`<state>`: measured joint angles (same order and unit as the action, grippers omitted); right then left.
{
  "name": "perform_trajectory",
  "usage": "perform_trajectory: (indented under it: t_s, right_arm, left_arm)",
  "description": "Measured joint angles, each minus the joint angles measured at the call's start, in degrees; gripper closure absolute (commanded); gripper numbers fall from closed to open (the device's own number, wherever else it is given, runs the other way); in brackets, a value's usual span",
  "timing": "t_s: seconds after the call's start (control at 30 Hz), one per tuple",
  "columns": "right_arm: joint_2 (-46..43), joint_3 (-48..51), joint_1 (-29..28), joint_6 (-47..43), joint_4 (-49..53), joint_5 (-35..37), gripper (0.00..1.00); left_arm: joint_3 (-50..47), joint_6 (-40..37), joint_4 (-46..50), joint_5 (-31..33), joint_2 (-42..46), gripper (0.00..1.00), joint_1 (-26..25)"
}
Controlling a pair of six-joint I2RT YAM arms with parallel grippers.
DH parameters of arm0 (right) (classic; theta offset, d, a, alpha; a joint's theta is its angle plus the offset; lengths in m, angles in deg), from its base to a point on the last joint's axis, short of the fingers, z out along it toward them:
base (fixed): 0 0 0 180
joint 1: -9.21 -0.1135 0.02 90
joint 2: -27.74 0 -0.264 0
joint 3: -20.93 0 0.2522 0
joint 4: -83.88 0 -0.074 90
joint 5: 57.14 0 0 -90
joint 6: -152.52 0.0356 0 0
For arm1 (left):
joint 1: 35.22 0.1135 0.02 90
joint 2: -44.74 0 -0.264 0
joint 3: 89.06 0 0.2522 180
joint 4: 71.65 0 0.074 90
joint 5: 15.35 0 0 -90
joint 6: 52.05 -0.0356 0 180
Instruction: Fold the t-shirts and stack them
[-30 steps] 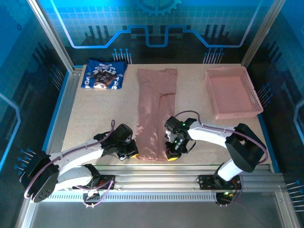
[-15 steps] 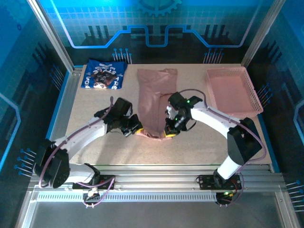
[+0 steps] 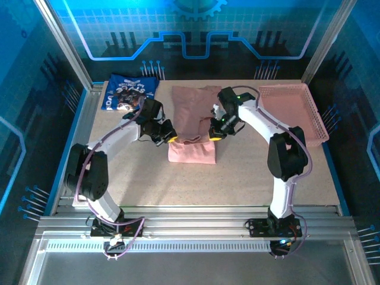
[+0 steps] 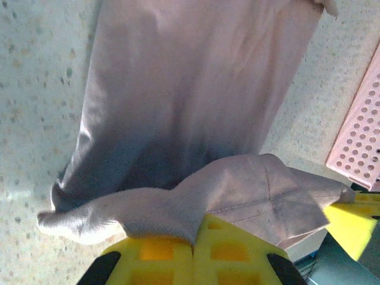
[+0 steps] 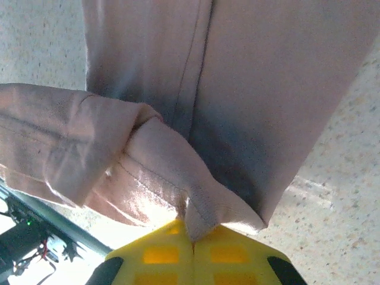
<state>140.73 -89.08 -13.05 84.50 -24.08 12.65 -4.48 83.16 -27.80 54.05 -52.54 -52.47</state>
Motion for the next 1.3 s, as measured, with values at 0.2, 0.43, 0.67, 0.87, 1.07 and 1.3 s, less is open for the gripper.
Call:
perform_trajectory:
  t_s: [0.2, 0.43, 0.67, 0.87, 1.07, 1.3]
  right_arm:
    - [4.3, -4.9, 1.6, -0.7, 1.6, 0.5, 1.0]
    - [7.3, -10.1, 3.1, -0.9, 2.6, 1.4, 1.0]
    - [11.6, -13.8, 3.7, -0.9, 2.8, 1.9, 1.0]
    - [14.9, -15.4, 4.1, -0.2, 2.6, 2.1, 1.0]
    - [16.9, -16.3, 5.2, 2.5, 1.2, 1.7, 0.78]
    - [18.8, -18.8, 7.1, 9.5, -4.8, -1.4, 0.51]
  left_arm:
    - [4.3, -1.8, -0.7, -0.9, -6.1, 1.0, 1.3]
    - [11.7, -3.8, -0.7, -2.3, -11.2, 1.0, 2.8]
    - [15.2, -5.2, -0.8, -2.9, -14.7, 1.0, 3.1]
    - [18.3, -6.6, -0.6, -3.0, -19.6, 1.0, 3.8]
    - [22.6, -8.1, -0.3, -3.2, -23.4, 0.91, 3.8]
    - [29.5, -7.6, 0.0, -4.2, -26.4, 0.46, 4.2]
